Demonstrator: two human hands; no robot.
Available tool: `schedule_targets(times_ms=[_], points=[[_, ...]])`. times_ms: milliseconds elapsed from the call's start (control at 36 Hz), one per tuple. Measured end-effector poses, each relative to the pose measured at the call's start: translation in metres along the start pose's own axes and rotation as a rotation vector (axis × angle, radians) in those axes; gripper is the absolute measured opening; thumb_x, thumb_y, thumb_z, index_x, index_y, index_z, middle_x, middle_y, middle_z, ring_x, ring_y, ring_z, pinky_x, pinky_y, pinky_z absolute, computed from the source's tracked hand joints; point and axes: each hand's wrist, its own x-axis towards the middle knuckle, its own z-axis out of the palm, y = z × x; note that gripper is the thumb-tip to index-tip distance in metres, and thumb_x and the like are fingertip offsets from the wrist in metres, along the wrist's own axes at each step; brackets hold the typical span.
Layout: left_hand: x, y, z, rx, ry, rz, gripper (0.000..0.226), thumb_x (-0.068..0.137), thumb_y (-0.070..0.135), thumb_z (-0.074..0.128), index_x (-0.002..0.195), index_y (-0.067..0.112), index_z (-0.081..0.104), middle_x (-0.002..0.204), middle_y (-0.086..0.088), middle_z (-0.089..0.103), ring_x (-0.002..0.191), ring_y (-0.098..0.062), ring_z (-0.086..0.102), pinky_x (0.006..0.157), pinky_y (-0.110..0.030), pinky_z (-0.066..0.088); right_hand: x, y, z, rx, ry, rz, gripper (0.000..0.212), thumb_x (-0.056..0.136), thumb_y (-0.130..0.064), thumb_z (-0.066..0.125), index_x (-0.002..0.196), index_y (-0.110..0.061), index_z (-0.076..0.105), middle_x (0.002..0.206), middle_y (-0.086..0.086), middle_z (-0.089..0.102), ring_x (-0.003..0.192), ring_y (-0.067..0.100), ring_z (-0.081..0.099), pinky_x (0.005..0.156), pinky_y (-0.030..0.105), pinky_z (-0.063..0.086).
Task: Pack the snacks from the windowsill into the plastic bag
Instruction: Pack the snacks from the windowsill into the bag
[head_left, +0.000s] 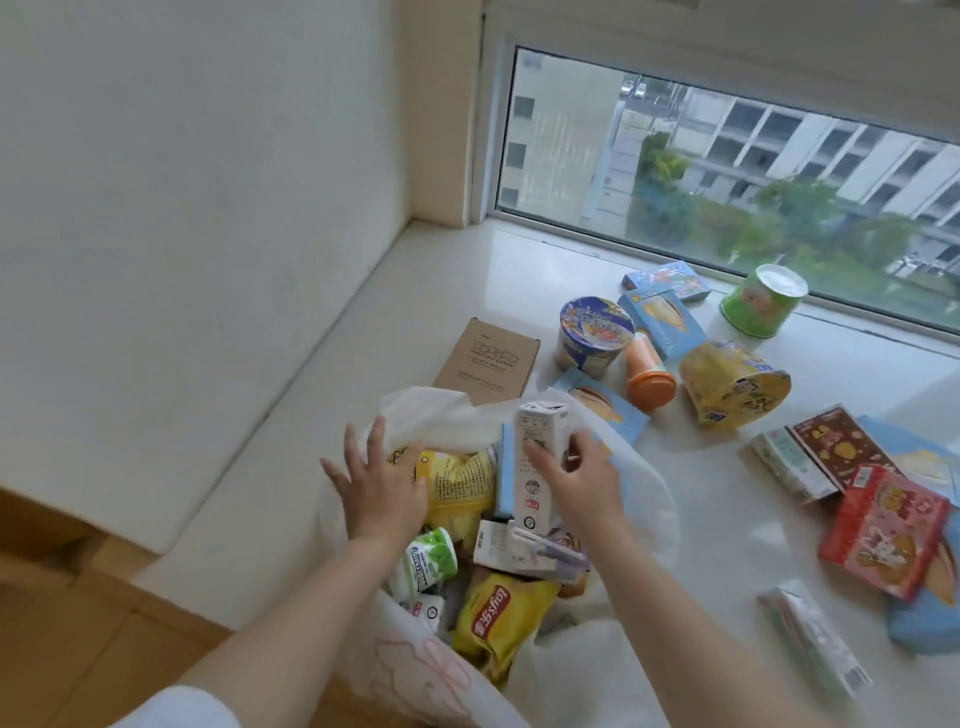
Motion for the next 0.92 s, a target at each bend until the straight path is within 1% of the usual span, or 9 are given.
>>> schedule_targets(times_ms=[83,139,194,306,444,639,694,778,917], points=[[0.009,-0.035,0.001,-0.077,-0.217,-0.178,0.053,0.091,0.027,0.046,0.139,0.048,0.035,0.159,-0.001,-0.005,0.142,-0.036,0.01,0.107,-0.054,0.029,-0.004,-0.008,0.034,-0.01,-0.121,-0.002,0.031,0.085,-0.044,0.063,0.096,-0.017,0.054,0.084,-0.002,0.062,0.077,0.015,0.06,0.064,0.031,0.05],[0.01,-0.053,0.006,-0.119,-0.329,-0.187,0.058,0.092,0.021,0.044,0.145,0.042,0.03,0.158,0.0,0.009,0.129,-0.031,0.04,0.098,-0.04,0.043,-0.004,-0.011,0.055,-0.06,-0.165,-0.009,0.03,0.085,-0.044,0.062,0.097,-0.02,0.05,0.085,-0.005,0.059,0.078,0.014,0.058,0.06,0.027,0.045],[0.009,-0.058,0.007,-0.104,-0.334,-0.165,0.063,0.091,0.011,0.039,0.148,0.035,0.027,0.152,-0.001,0.027,0.119,-0.029,0.051,0.091,-0.035,0.048,-0.003,-0.011,0.071,-0.118,-0.191,-0.028,0.029,0.085,-0.045,0.063,0.098,-0.023,0.049,0.088,-0.005,0.058,0.081,0.015,0.056,0.061,0.027,0.043],[0.012,-0.056,-0.011,-0.261,-0.194,-0.174,0.062,0.089,0.007,0.043,0.148,0.024,0.031,0.152,-0.004,0.034,0.132,-0.028,0.042,0.103,-0.035,0.038,0.004,-0.005,0.095,-0.36,-0.205,-0.116,0.038,0.085,-0.048,0.059,0.111,-0.021,0.051,0.102,-0.003,0.054,0.096,0.017,0.051,0.073,0.03,0.042],[0.013,-0.07,-0.044,-0.403,0.046,-0.146,0.061,0.088,0.001,0.043,0.144,0.022,0.038,0.146,0.001,0.043,0.126,-0.025,0.047,0.096,-0.031,0.04,0.003,0.01,0.115,-0.72,-0.347,-0.305,0.056,0.088,-0.036,0.052,0.138,-0.017,0.037,0.13,0.005,0.047,0.126,0.026,0.037,0.104,0.034,0.033],[0.004,-0.062,-0.05,-0.543,0.124,-0.05,0.059,0.085,-0.001,0.047,0.141,0.018,0.043,0.141,0.002,0.047,0.122,-0.023,0.05,0.095,-0.03,0.042,0.013,-0.004,0.12,-0.953,-0.609,-0.576,0.064,0.089,-0.037,0.056,0.145,-0.021,0.031,0.134,0.006,0.051,0.121,0.029,0.039,0.1,0.039,0.035],[0.004,-0.056,-0.053,-0.563,0.143,-0.02,0.059,0.085,-0.001,0.047,0.14,0.018,0.045,0.14,0.002,0.048,0.121,-0.023,0.05,0.097,-0.031,0.042,0.013,-0.001,0.123,-0.982,-0.559,-0.582,0.064,0.09,-0.034,0.055,0.146,-0.022,0.028,0.136,0.006,0.05,0.124,0.029,0.038,0.101,0.04,0.035],[0.004,-0.055,-0.055,-0.474,0.079,0.0,0.06,0.087,0.0,0.045,0.142,0.022,0.041,0.143,0.004,0.044,0.121,-0.023,0.05,0.096,-0.029,0.041,0.01,0.008,0.129,-0.93,-0.433,-0.457,0.063,0.095,-0.028,0.048,0.15,-0.021,0.018,0.147,0.004,0.039,0.134,0.028,0.03,0.107,0.039,0.032],[0.006,-0.06,-0.048,-0.209,-0.144,-0.004,0.062,0.089,0.007,0.041,0.147,0.029,0.03,0.147,0.009,0.033,0.109,-0.025,0.056,0.082,-0.032,0.048,-0.002,0.006,0.13,-0.709,-0.587,-0.456,0.056,0.094,-0.012,0.048,0.146,-0.022,0.032,0.146,-0.001,0.037,0.132,0.02,0.037,0.104,0.035,0.042]])
